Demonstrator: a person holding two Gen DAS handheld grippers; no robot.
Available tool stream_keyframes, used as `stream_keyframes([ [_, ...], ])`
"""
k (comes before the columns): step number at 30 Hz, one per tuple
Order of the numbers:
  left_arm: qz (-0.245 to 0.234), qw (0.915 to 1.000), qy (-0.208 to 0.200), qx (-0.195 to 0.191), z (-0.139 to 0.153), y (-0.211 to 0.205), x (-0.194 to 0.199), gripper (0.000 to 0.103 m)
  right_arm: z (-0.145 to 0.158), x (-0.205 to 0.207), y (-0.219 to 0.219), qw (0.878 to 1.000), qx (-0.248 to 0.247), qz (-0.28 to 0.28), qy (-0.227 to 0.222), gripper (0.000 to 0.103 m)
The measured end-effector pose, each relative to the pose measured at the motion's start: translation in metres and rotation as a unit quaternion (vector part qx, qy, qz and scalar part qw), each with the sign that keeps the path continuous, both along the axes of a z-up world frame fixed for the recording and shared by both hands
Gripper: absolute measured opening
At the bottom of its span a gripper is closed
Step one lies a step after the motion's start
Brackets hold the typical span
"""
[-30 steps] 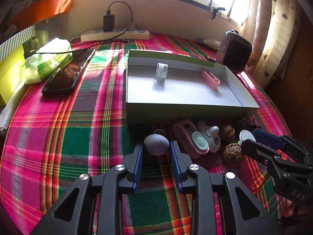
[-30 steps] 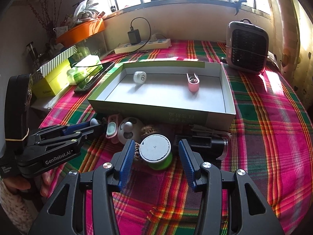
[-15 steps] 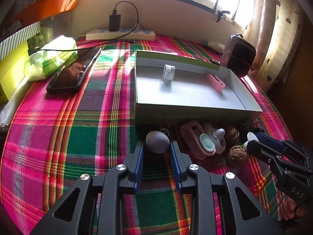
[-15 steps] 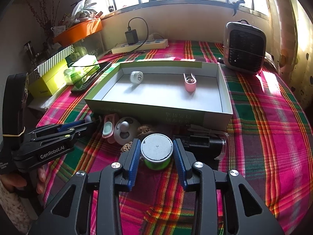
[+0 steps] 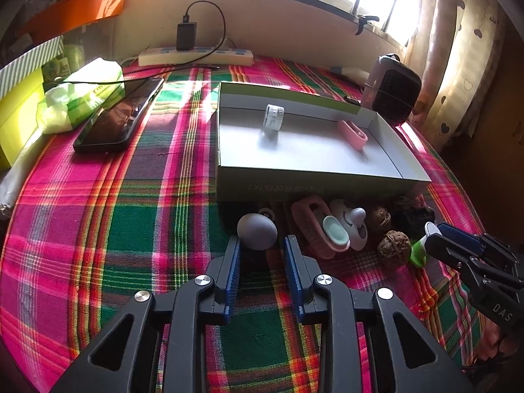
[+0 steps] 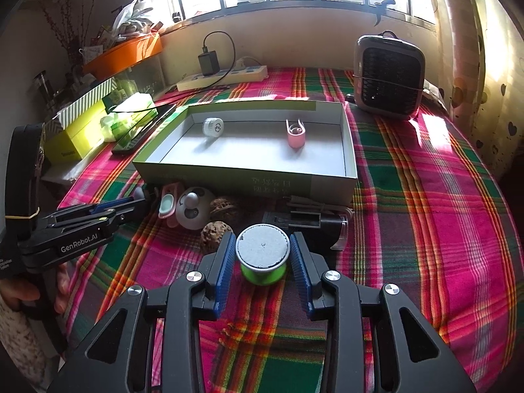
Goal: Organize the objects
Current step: 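Grasp the pale blue egg with the left tool while the right tool grasps the green spool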
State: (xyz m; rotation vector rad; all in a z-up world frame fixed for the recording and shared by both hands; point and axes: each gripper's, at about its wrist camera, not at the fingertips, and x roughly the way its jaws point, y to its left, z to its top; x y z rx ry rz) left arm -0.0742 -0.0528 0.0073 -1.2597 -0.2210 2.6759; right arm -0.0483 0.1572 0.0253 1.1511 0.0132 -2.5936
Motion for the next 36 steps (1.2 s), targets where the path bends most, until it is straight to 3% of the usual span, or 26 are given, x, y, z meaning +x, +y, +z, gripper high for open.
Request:
stream_keyframes([
  [11,-0.006,1.0000,-0.002,-0.007,0.000,0.004,0.002,0.025,-0.005,0.002,0.002,1.000,-0.007,0.006,-0.001,0.036],
  [15,-0.004,0.9999,0.000,-0.015,0.001,0.005,0.000,0.032,-0.011,0.000,-0.002,1.000,0.001,0.009,-0.008,0.045],
  [30,0.011,0.9992,0.004,-0.038,0.001,0.007,-0.014,0.034,-0.017,-0.006,-0.001,1.000,0.012,-0.007,-0.016,0.045],
  [34,0.011,0.9991,0.006,-0.040,0.000,0.008,-0.014,0.031,-0.015,-0.005,-0.001,1.000,0.011,-0.007,-0.010,0.043],
  [36,0.011,0.9991,0.006,-0.040,0.001,0.008,-0.014,0.024,-0.015,-0.005,-0.001,1.000,0.011,-0.006,-0.009,0.038],
])
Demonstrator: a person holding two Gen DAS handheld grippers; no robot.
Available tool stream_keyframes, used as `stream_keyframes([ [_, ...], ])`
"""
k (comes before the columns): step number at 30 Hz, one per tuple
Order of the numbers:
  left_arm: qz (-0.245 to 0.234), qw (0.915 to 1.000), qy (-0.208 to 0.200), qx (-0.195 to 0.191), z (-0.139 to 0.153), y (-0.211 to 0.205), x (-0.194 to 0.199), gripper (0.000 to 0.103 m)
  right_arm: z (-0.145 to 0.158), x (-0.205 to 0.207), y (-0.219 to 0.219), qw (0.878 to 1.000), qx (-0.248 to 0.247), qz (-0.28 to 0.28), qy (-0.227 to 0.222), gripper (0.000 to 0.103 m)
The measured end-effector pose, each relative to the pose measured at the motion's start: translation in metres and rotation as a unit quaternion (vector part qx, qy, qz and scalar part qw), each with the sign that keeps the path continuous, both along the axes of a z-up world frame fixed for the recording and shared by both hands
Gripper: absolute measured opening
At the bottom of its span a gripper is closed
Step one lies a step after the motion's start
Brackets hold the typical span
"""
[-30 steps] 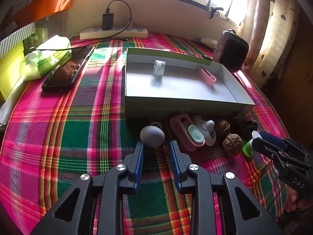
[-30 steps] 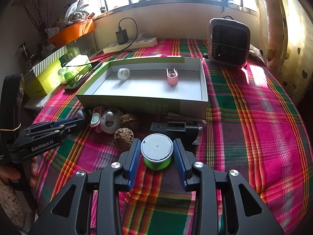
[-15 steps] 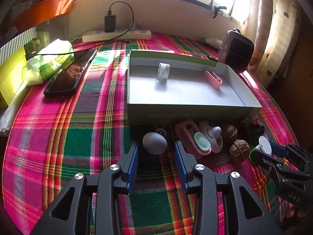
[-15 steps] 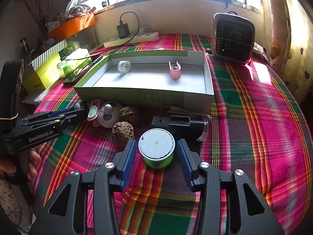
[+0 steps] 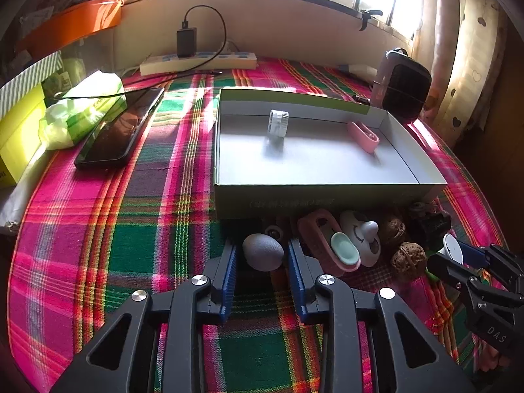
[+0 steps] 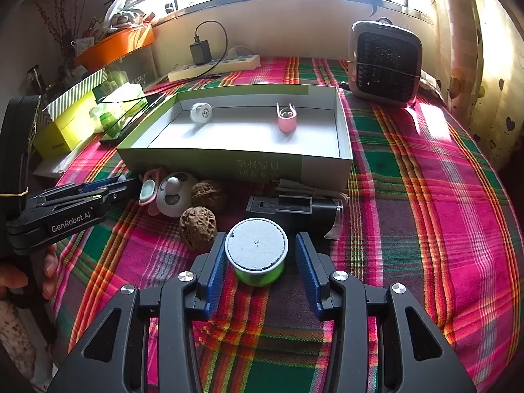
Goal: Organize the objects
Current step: 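Grasp the pale blue egg with the left tool while the right tool grasps the green spool, then carry the blue egg with the left tool while the right tool carries the green spool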
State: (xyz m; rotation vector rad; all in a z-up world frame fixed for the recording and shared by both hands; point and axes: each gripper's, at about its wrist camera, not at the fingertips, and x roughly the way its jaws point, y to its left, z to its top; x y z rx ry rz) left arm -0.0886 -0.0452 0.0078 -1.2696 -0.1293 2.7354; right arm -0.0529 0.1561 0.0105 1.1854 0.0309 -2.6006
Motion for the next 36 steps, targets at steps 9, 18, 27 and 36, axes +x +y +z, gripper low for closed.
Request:
stream_keyframes([
  [9,0.003,1.0000,0.000,-0.001,-0.001,-0.002,0.000,0.023,0.000,0.002,-0.001,1.000,0.000,0.003,0.003,0.035],
  [18,0.000,1.0000,0.001,0.002,0.002,-0.002,0.005,0.023,0.002,0.003,0.000,1.000,-0.003,0.002,0.009,0.035],
  [27,-0.010,0.9999,0.009,0.007,0.011,0.003,0.009,0.023,0.007,0.004,-0.001,1.000,-0.008,0.005,0.016,0.035],
  [36,-0.020,0.9995,0.020,0.014,0.024,0.006,0.012,0.023,0.016,0.002,-0.001,1.000,-0.019,0.012,0.021,0.035],
])
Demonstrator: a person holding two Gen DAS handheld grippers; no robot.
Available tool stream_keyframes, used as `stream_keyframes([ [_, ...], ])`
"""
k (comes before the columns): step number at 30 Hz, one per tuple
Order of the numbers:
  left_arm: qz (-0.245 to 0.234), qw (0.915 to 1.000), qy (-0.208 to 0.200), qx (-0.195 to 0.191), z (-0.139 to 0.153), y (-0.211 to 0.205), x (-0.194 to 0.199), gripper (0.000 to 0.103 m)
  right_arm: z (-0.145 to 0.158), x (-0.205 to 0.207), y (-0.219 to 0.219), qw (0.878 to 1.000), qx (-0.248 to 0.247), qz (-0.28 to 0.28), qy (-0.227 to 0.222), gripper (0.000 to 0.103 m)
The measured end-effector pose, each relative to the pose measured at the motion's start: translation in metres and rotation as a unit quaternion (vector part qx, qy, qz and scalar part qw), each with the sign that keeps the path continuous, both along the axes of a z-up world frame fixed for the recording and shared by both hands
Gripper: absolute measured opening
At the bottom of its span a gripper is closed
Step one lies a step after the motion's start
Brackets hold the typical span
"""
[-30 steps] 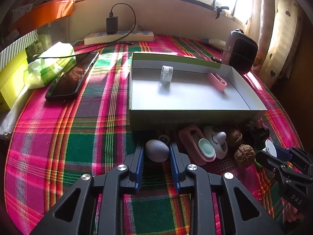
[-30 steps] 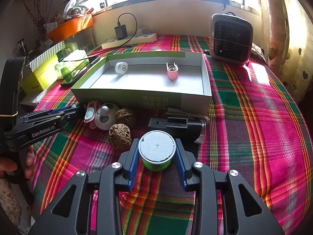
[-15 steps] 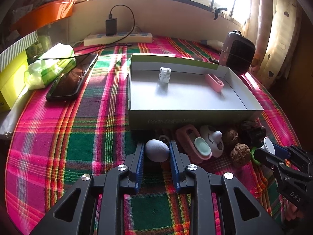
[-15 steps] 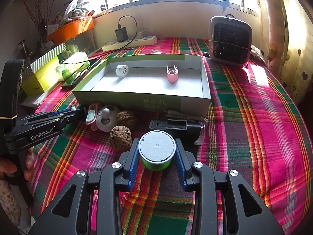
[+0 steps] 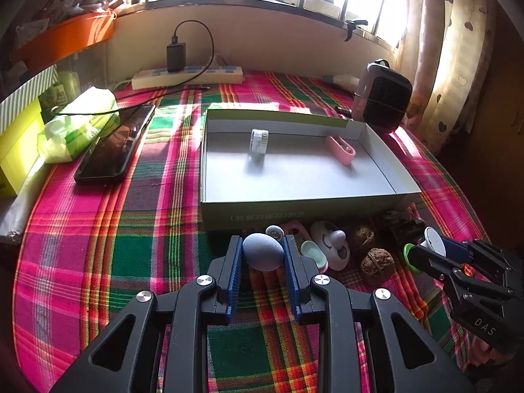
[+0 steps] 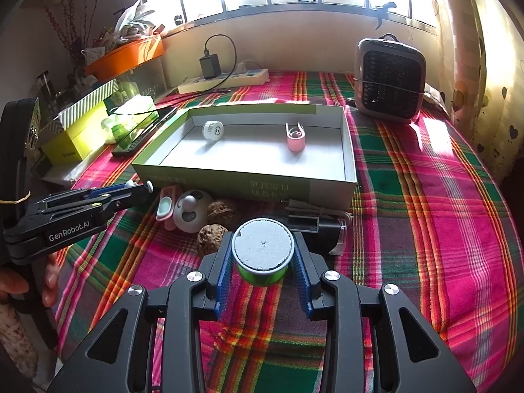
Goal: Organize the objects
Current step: 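Carry the blue egg with the left tool while the right tool carries the green spool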
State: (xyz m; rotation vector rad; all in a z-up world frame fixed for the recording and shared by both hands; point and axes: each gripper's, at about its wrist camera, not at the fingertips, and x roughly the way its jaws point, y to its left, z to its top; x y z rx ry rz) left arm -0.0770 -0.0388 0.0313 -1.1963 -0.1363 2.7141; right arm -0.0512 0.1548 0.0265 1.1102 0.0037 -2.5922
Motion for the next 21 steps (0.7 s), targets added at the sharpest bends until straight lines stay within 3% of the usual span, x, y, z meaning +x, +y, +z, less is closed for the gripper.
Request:
stream_keyframes([
  [21,-0.003,0.9999,0.013,0.006,0.018,0.001,-0.023,0.023,0.024,-0.033,-0.014,1.000,-0.006,0.018,0.019,0.035],
])
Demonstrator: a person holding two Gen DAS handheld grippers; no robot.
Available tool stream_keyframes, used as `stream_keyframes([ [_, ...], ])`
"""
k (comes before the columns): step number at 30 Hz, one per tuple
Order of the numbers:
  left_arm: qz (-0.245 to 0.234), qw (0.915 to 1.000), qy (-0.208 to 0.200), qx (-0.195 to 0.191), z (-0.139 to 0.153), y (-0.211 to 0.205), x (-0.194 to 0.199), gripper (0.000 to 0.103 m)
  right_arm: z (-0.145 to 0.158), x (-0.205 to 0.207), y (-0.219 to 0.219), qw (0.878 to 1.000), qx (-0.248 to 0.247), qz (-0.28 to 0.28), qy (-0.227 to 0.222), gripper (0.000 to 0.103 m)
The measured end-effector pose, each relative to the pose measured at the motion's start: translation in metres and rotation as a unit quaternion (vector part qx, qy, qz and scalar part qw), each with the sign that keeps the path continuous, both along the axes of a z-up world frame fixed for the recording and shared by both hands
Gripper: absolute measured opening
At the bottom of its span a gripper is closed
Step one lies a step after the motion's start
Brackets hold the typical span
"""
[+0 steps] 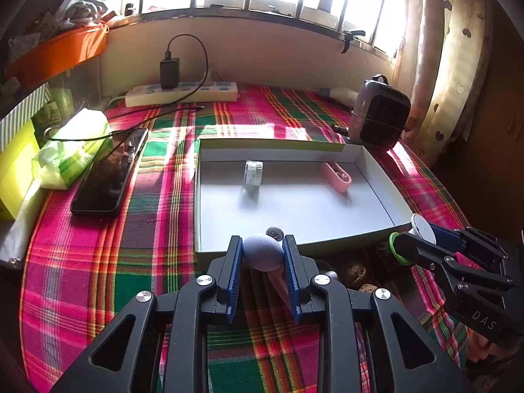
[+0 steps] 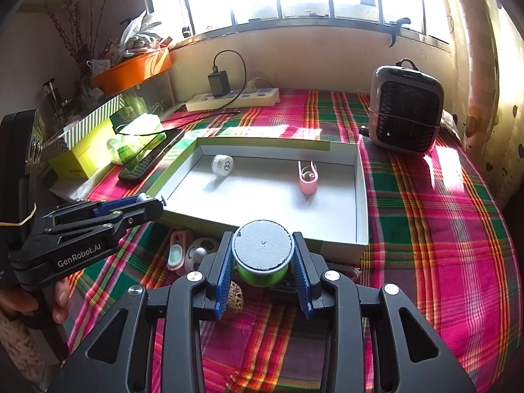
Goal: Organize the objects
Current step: 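Carry the blue egg with the left tool while the right tool carries the green spool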
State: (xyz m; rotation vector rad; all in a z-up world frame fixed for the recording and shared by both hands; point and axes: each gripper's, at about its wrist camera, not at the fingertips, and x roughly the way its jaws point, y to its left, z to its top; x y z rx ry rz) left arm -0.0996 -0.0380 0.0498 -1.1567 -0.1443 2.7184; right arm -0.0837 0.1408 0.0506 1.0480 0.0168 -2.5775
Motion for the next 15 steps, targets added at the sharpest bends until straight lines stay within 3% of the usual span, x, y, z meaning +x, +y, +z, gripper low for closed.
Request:
stream_keyframes([
  [15,-0.002,0.9999,-0.001,-0.010,0.001,0.001,-0.036,0.023,0.002,-0.048,-0.014,1.000,0.012,0.004,-0.005,0.035],
])
